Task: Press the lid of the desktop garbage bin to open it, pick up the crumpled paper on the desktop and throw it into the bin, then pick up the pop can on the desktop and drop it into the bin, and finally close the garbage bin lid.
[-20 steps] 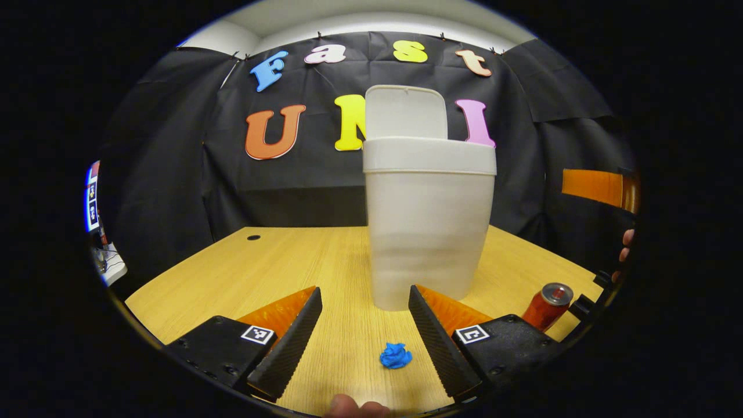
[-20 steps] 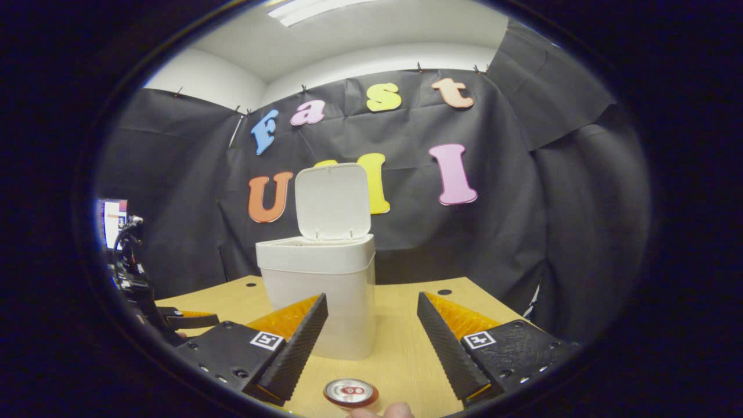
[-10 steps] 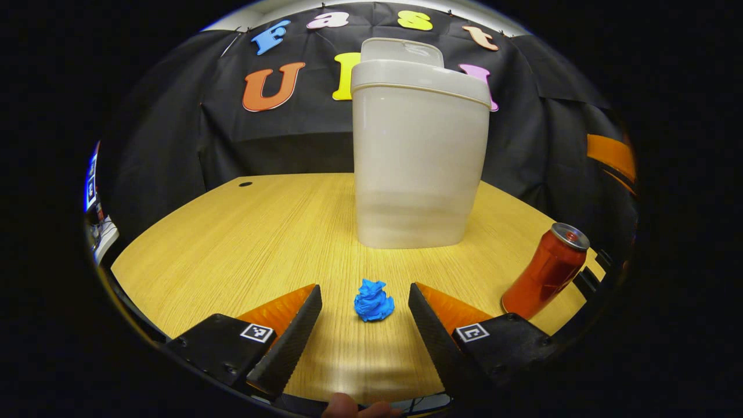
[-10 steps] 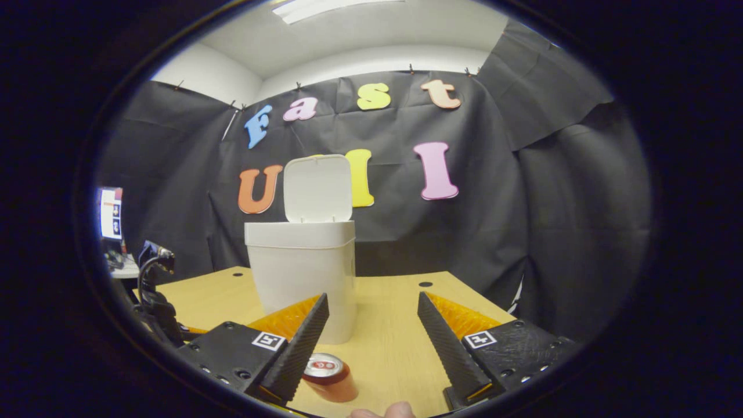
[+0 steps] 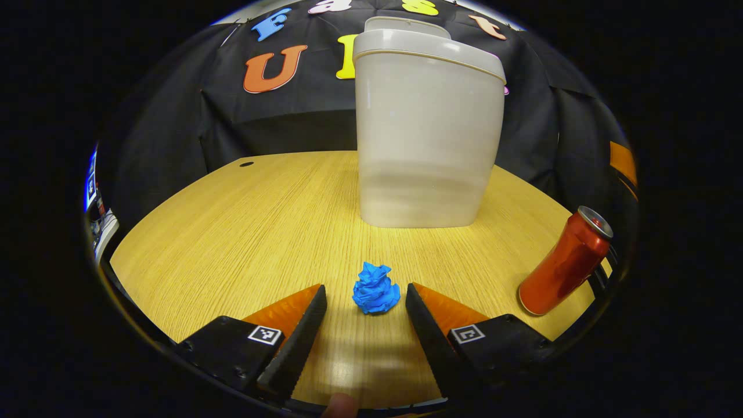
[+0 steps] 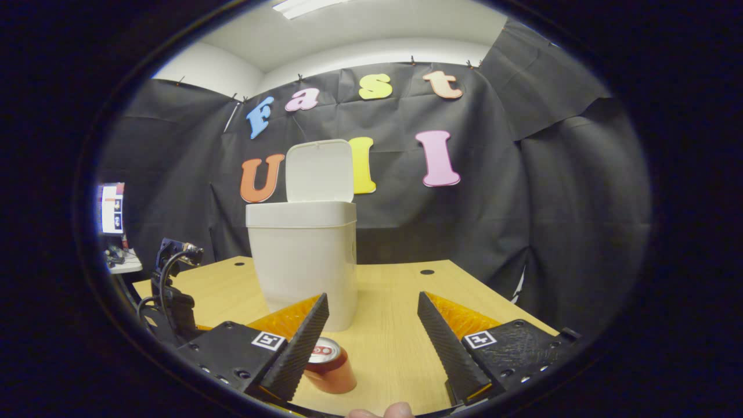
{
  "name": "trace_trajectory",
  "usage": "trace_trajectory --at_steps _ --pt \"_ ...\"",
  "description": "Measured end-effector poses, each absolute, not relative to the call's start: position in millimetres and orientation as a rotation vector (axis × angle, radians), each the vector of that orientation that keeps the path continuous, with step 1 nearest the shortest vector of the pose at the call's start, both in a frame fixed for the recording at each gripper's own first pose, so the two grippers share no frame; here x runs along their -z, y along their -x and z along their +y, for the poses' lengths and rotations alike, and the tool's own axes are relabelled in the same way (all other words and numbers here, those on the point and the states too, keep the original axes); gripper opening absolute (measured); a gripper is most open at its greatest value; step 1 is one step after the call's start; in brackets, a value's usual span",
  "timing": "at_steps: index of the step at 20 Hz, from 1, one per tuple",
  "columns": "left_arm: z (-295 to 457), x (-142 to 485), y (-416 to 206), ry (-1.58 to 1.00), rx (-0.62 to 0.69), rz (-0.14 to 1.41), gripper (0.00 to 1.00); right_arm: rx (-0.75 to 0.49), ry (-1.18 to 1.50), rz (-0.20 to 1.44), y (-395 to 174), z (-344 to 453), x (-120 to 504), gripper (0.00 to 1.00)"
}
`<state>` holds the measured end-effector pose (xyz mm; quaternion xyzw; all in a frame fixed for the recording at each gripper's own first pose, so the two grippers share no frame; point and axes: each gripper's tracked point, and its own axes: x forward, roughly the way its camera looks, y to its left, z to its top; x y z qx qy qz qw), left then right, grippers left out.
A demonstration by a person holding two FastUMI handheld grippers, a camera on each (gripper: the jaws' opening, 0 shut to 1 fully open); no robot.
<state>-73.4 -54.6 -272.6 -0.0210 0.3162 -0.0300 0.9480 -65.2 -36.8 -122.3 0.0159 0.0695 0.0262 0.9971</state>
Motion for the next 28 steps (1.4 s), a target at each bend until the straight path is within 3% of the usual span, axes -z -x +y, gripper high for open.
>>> trace_trajectory --at_steps 5,8,10,18,28 --pt "-45.4 270.3 70.0 0.028 0.051 0.652 0.64 -0.072 -0.033 0.164 68.9 -27.4 131.1 0.93" --pt "-54.9 274.3 69.5 0.024 0.056 0.644 0.43 -0.089 -0.018 0.164 71.2 -18.6 132.4 0.96" --pt "-57.1 273.2 72.0 0.035 0.065 0.635 0.35 -0.105 -0.017 0.169 72.9 -10.4 135.0 0.96" --pt "-55.6 261.0 73.4 0.074 0.089 0.607 0.32 -0.132 0.003 0.232 79.8 14.7 160.4 0.95" --pt "-37.0 201.5 57.4 0.135 0.064 0.445 0.32 -0.121 0.002 0.324 76.4 21.8 204.5 0.96"
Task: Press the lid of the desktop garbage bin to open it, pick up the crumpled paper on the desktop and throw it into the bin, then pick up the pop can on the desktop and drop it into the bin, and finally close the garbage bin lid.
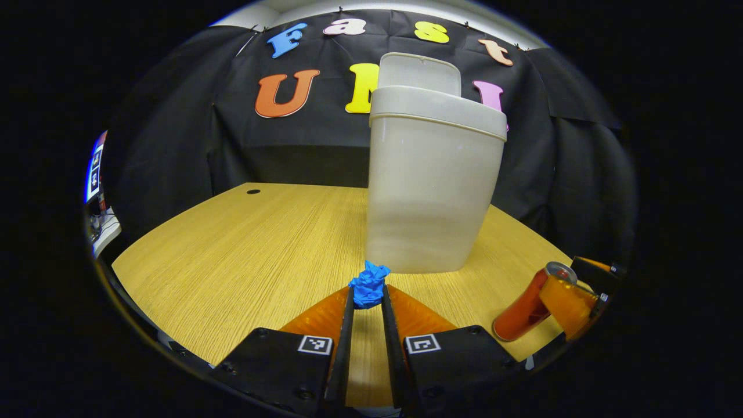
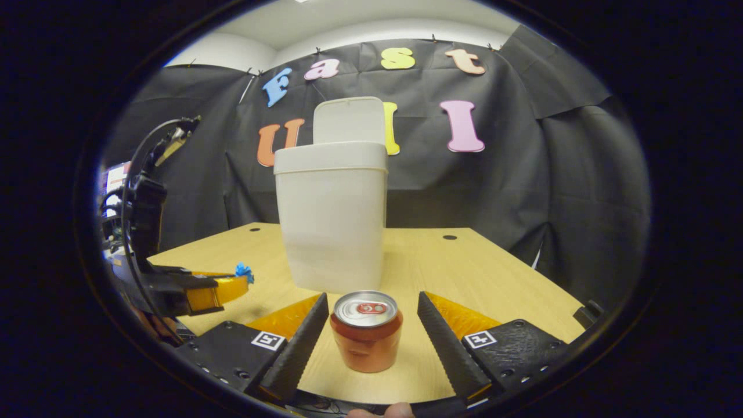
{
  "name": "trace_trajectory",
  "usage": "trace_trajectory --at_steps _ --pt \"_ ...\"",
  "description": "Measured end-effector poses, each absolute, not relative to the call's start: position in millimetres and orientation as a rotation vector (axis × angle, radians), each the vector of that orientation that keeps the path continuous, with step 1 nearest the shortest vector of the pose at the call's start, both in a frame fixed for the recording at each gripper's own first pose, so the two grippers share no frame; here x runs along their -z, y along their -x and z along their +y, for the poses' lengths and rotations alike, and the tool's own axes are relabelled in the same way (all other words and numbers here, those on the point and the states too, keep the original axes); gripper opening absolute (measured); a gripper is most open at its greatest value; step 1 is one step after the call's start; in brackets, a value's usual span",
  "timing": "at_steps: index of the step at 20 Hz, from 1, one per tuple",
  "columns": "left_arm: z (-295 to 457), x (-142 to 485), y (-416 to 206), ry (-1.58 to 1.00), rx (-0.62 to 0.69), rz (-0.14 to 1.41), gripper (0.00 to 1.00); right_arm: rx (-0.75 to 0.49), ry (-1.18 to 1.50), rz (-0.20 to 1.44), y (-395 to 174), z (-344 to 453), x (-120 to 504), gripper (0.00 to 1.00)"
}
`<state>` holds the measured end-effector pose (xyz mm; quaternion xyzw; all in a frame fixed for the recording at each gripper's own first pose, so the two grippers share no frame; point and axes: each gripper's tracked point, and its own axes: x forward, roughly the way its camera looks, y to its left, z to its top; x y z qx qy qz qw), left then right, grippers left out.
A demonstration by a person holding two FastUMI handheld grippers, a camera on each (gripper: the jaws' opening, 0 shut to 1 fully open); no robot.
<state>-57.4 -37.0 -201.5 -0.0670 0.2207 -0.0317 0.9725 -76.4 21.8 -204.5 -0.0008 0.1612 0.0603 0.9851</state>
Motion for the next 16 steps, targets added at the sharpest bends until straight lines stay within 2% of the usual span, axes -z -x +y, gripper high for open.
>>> trace_trajectory --at_steps 3,8,9,11,13,15,16 --pt "-35.5 190.9 55.9 0.162 0.060 0.430 0.32 -0.128 -0.025 0.375 76.9 23.8 225.8 0.99" --pt "-27.6 176.8 52.3 0.162 0.046 0.395 0.32 -0.137 -0.055 0.471 79.6 30.5 259.8 0.93" --pt "-27.2 176.7 51.9 0.164 0.049 0.397 0.31 -0.137 -0.055 0.482 79.7 31.6 264.1 0.96" --pt "-25.5 176.9 52.5 0.170 0.052 0.396 0.32 -0.133 -0.053 0.497 77.9 30.5 268.5 0.93" --pt "-23.0 173.0 51.4 0.166 0.048 0.385 0.32 -0.129 -0.059 0.510 79.9 29.3 271.7 0.96" --pt "-21.9 170.9 49.9 0.164 0.047 0.377 0.32 -0.121 -0.067 0.523 79.3 27.7 274.9 0.93" --pt "-21.3 168.8 49.5 0.163 0.047 0.374 0.32 -0.121 -0.073 0.531 79.6 27.8 277.3 0.96"
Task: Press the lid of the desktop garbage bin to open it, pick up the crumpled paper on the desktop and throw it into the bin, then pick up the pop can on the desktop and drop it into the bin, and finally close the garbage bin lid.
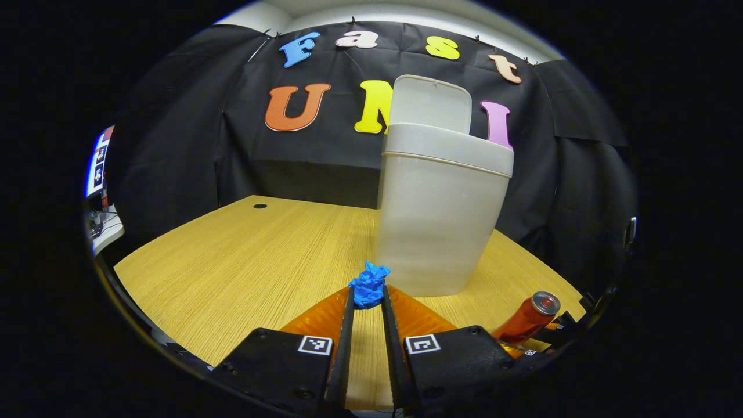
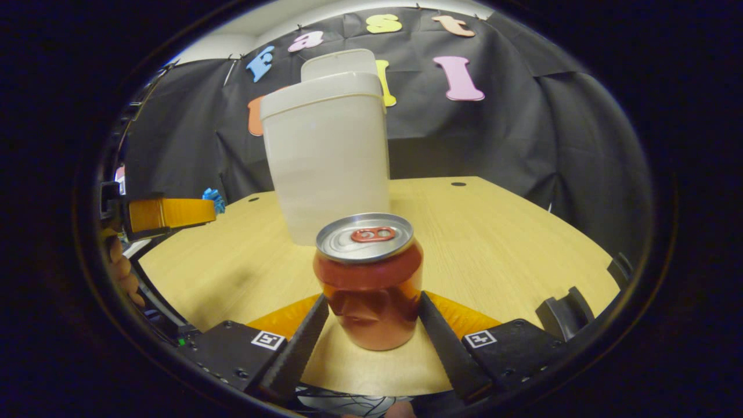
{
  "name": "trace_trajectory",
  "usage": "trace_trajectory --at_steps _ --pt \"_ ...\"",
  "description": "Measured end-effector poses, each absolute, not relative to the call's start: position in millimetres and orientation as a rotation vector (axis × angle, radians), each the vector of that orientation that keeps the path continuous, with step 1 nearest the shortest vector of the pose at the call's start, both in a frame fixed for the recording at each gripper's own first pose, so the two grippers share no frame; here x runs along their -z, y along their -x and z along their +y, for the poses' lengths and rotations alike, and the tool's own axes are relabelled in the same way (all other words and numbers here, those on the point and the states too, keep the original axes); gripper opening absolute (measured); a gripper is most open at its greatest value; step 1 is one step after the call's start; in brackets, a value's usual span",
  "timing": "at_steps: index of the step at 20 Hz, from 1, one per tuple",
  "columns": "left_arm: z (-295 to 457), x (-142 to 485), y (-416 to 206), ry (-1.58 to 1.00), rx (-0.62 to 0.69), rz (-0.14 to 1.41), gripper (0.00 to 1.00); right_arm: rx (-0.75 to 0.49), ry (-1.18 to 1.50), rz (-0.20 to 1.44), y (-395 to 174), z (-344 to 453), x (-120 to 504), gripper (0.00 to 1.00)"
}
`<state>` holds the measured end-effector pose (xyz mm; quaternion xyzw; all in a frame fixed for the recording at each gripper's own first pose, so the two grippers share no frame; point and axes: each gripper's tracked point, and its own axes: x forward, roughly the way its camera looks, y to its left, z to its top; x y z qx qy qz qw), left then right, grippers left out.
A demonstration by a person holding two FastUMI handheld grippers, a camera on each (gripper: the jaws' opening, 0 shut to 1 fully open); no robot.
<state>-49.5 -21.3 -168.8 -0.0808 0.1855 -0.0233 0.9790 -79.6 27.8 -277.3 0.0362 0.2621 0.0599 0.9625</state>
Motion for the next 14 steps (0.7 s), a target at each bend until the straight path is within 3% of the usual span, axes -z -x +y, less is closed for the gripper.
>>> trace_trajectory --at_steps 1,2,3,5,10,14 --pt "-21.4 166.9 48.9 0.161 0.047 0.368 0.32 -0.122 -0.080 0.539 79.0 27.0 279.6 0.92" --pt "-20.6 165.8 48.0 0.157 0.045 0.362 0.32 -0.122 -0.086 0.545 78.6 25.7 280.7 0.94" --pt "-19.0 164.6 46.9 0.149 0.040 0.357 0.32 -0.120 -0.086 0.552 78.0 24.7 282.1 0.87" --pt "-15.6 159.0 43.9 0.134 0.036 0.341 0.31 -0.118 -0.082 0.557 75.8 24.3 282.2 0.90" --pt "-10.8 131.4 31.3 0.133 0.044 0.284 0.32 -0.115 -0.063 0.519 73.5 19.2 268.1 0.82" --pt "-9.6 101.2 17.1 0.125 0.059 0.231 0.32 -0.119 -0.034 0.485 71.3 16.7 258.5 0.82"
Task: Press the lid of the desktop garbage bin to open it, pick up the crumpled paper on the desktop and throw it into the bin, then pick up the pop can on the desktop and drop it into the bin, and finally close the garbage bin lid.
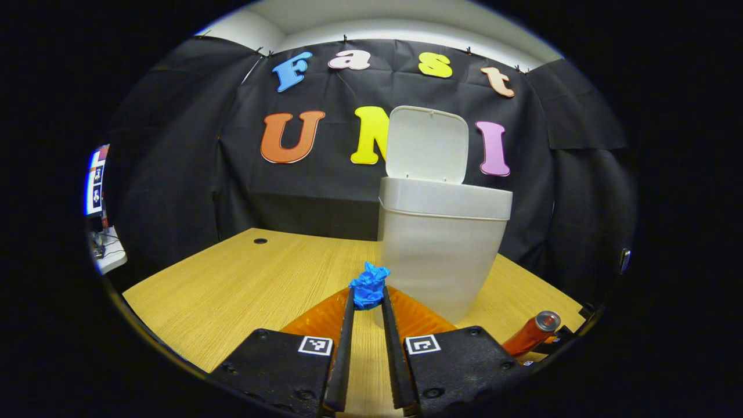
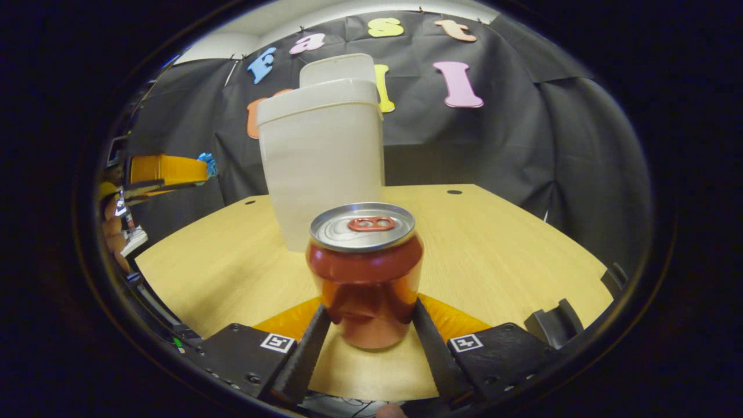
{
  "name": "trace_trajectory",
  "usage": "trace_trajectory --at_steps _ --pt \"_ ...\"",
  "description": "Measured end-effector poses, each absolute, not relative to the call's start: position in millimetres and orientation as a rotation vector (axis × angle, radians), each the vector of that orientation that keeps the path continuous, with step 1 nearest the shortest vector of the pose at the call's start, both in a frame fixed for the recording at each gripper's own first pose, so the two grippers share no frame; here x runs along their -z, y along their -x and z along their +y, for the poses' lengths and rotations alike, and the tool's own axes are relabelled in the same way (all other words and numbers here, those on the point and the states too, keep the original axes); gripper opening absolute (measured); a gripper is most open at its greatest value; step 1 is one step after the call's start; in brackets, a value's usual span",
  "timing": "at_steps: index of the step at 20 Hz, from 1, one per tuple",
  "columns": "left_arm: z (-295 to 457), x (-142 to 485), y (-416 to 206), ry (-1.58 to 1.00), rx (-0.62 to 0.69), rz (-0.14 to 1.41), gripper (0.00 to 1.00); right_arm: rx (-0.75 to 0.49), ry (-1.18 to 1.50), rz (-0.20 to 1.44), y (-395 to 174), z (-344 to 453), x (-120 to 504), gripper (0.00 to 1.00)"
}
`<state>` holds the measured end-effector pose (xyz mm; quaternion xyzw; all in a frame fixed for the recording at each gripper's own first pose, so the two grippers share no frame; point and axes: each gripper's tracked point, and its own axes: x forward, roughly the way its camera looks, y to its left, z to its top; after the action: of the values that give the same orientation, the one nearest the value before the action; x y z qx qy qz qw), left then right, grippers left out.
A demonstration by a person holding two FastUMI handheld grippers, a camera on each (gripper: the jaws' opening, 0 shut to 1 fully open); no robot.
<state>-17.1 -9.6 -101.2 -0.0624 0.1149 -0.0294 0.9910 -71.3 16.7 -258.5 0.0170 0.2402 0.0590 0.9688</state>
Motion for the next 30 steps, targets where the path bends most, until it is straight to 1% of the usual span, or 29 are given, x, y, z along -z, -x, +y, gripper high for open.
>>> trace_trajectory --at_steps 6,7,8,9,11,16,21,26,27,29,30 --pt "-23.8 43.1 -15.5 0.120 0.118 0.134 0.31 -0.121 -0.036 0.478 69.0 10.0 253.6 0.82" --pt "-24.3 32.3 -21.5 0.125 0.123 0.121 0.31 -0.122 -0.037 0.478 69.5 7.8 251.7 0.82" --pt "-25.4 20.2 -26.7 0.125 0.125 0.102 0.34 -0.120 -0.037 0.475 70.1 5.8 249.1 0.82" --pt "-27.5 8.2 -31.6 0.117 0.128 0.079 0.31 -0.116 -0.034 0.471 70.2 2.3 246.0 0.81" --pt "-31.1 -7.8 -42.4 0.091 0.133 0.045 0.31 -0.108 -0.038 0.455 69.3 -4.4 238.3 0.82" --pt "-48.1 -17.6 -68.7 0.086 0.168 0.031 0.31 -0.097 -0.039 0.438 63.4 -12.0 234.3 0.81" --pt "-61.4 -28.4 -99.1 0.082 0.190 0.004 0.32 -0.120 -0.035 0.421 57.4 -9.4 227.1 0.81" --pt "-63.1 -13.3 -124.4 0.060 0.182 0.055 0.33 -0.131 -0.046 0.403 51.3 -6.9 224.7 0.81" --pt "-64.5 -9.4 -124.6 0.061 0.186 0.068 0.34 -0.131 -0.047 0.404 50.2 -7.0 225.6 0.81" --pt "-66.3 -5.6 -124.8 0.069 0.196 0.086 0.45 -0.128 -0.056 0.408 48.9 -8.4 227.3 0.82" --pt "-65.5 -5.5 -123.8 0.072 0.197 0.087 0.59 -0.126 -0.060 0.410 48.4 -8.2 228.5 0.81"
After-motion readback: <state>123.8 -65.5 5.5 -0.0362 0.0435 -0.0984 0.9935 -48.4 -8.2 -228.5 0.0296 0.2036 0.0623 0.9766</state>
